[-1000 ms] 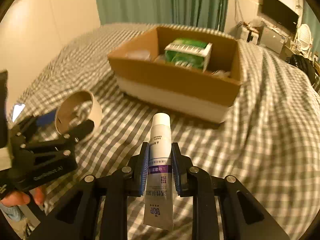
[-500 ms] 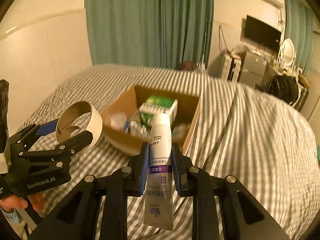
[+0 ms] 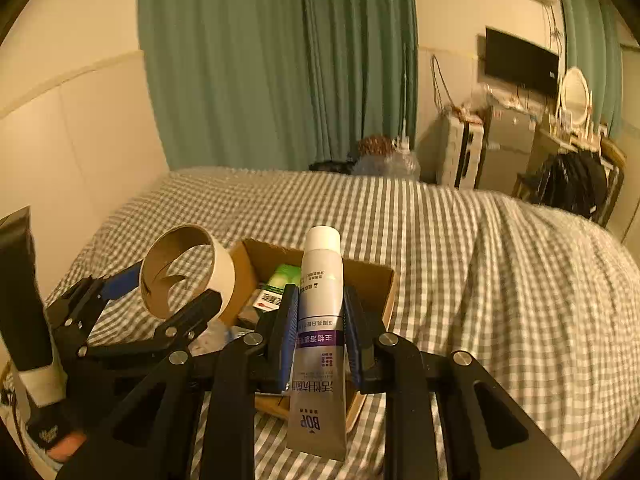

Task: Organize objects

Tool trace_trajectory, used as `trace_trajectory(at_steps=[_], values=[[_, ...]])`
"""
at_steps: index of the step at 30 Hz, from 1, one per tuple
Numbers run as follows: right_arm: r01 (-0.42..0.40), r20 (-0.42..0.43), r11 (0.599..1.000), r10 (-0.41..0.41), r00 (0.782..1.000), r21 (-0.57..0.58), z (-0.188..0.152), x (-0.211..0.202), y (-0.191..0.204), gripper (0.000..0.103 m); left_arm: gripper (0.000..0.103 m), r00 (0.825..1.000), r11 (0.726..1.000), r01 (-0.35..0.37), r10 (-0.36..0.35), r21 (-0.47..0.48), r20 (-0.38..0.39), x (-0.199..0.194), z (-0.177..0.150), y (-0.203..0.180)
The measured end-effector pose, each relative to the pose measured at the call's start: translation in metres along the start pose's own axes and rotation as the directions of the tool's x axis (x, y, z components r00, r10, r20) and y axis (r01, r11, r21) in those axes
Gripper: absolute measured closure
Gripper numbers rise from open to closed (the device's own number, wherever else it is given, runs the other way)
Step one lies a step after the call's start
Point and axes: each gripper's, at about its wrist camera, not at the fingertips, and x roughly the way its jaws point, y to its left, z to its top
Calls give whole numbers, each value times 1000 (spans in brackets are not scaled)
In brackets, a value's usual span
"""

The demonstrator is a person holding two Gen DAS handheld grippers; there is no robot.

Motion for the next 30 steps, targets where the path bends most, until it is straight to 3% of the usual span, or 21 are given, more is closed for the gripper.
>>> trace_trajectory(at_steps=[4,5,6,8,14,21,26,30], values=[[-1,-57,999,4,998,54,-8,40,-10,80,16,999,1000,16,-16,8,-46,30,-16,1],[-4,-77,998,9,997,69,-13,48,-12,71,15,998,1000,19,-18,12,-57,35,-18,1],[-8,-76,997,14,997,79,-15,51,-13,50,14,998,1000,17,-15,18,-67,39,-22,1],[-5,-61,995,12,998,103,-21,53,-19,34,1,997,999,-16,18,37,-79,43,-27,0],[25,-23,995,-22,999,95,-18,25,-19,33,0,997,999,-32,35,36,-73,28,-28,2],[74,98,997,-77,992,35,3,-50,1,18,0,1000,999,-25,24,36,14,-38,-1,6],[96,216,995,-96,972,10,9,-116,19,10,0,994,999,-18,14,29,112,-101,19,10],[108,320,994,-98,942,-12,-1,-168,31,0,0,970,992,-122,122,-13,209,-150,22,13]])
